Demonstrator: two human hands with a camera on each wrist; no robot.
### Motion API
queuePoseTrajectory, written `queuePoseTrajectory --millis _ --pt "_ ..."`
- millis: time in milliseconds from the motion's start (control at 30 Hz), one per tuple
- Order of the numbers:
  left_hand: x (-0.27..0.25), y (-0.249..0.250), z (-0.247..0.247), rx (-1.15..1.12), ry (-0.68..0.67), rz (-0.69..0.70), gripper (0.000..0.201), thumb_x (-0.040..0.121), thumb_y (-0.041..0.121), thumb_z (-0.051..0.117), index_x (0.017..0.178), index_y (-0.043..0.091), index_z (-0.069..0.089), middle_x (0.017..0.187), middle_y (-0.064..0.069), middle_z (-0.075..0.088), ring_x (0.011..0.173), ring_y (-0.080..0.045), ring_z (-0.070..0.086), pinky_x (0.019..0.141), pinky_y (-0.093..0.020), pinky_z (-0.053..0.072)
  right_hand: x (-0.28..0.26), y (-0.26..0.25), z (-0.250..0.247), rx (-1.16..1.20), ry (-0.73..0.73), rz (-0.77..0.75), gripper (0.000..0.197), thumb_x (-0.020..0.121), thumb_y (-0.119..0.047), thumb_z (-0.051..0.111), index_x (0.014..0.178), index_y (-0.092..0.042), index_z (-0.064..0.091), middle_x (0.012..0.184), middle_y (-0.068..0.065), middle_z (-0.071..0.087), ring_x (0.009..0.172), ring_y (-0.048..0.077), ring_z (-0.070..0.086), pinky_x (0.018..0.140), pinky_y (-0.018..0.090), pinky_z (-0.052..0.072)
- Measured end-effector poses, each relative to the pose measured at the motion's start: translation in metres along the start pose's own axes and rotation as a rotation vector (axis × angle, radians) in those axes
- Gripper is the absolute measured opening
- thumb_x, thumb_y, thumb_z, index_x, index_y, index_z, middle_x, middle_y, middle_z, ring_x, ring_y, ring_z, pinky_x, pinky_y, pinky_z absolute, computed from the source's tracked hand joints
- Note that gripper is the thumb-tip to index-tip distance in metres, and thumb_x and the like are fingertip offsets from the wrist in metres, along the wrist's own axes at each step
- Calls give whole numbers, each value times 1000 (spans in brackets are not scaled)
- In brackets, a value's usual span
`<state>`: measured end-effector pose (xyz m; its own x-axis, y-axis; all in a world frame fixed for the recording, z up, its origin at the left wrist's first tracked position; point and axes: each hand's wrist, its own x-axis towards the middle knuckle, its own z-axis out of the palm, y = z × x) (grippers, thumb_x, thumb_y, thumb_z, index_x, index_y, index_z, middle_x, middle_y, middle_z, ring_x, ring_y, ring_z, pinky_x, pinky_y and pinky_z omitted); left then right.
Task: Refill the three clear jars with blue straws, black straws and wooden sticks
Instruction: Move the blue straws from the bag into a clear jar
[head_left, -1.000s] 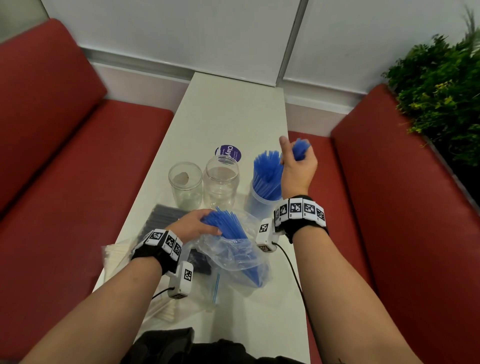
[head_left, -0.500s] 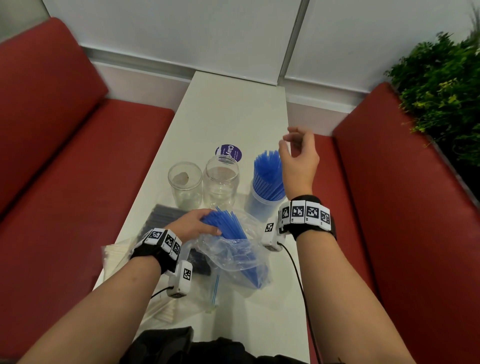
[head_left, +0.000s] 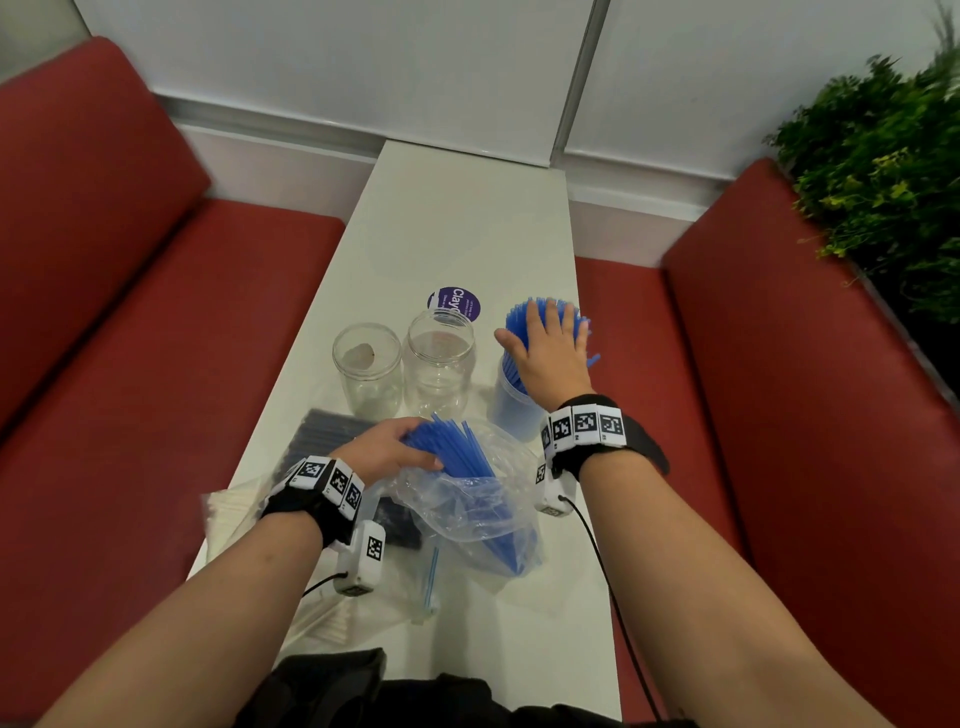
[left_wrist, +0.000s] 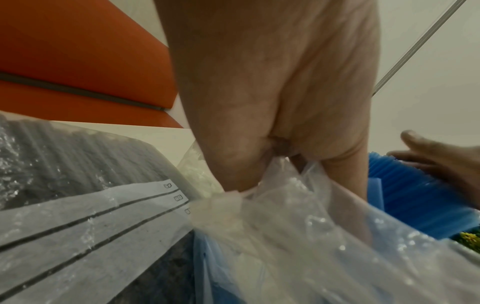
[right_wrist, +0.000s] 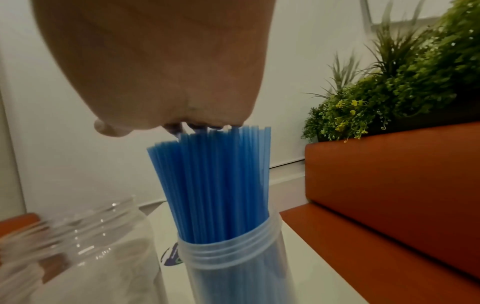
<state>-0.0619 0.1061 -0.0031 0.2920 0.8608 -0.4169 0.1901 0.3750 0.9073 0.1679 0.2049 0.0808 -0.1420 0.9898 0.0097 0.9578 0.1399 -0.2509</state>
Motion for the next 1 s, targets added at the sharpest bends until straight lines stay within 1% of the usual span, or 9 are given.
queuePoseTrajectory --millis 133,233,433,567,633,700,833,900,1000 --pt "2 3 1 -22 -8 1 42 79 1 80 120 7 69 113 -13 74 110 -31 69 108 -50 46 2 7 -12 77 220 210 66 106 -58 25 159 -20 27 168 11 15 156 34 -4 122 57 -9" --pt "3 5 1 -20 -4 13 41 80 -3 77 120 3 68 114 -16 74 111 -33 68 109 -48 47 -3 12 -6 202 86 343 78 103 -63 24 162 -13 14 169 16 5 155 38 -8 125 52 -7" --pt "4 4 2 -25 -18 5 42 80 1 79 120 7 68 112 -11 75 108 -28 70 105 -44 50 -10 5 -1 352 -5 271 78 106 -55 31 161 -4 9 169 15 3 157 29 -3 127 44 -2" --pt "8 3 1 -50 -52 4 43 81 4 79 122 9 68 114 -10 75 109 -27 71 102 -42 52 -12 3 -13 362 198 196 56 108 -34 39 156 -6 30 165 13 27 156 30 11 127 45 5" --pt "9 3 1 -59 -61 3 43 80 5 80 121 11 68 114 -9 75 108 -26 71 98 -39 53 -20 -3 -17 509 396 53 43 105 -20 46 146 -9 49 152 8 48 147 23 33 122 35 24" --pt "9 3 1 -57 -61 6 41 80 7 81 118 15 70 112 -7 76 105 -23 72 91 -34 56 -28 -9 -20 722 435 -74 31 100 -12 50 128 -12 64 126 2 66 120 15 58 106 30 45" --pt "8 3 1 -83 -54 10 37 78 6 82 112 18 73 110 -8 76 103 -23 73 81 -24 57 -42 -13 -12 994 -47 -32 23 95 -2 49 102 -10 70 85 10 72 80 28 70 83 42 60" --pt "7 3 1 -52 -42 16 39 79 6 82 115 17 72 109 -6 77 102 -22 73 84 -26 56 -50 -8 0 843 -360 24 21 95 -3 54 113 -8 65 94 15 72 88 29 72 89 43 60" --pt "5 3 2 28 -29 40 37 81 4 78 116 14 71 107 -5 77 101 -19 73 87 -26 54 -62 -2 22 513 -661 65 48 89 -17 72 134 -12 56 112 10 68 103 25 67 98 38 55"
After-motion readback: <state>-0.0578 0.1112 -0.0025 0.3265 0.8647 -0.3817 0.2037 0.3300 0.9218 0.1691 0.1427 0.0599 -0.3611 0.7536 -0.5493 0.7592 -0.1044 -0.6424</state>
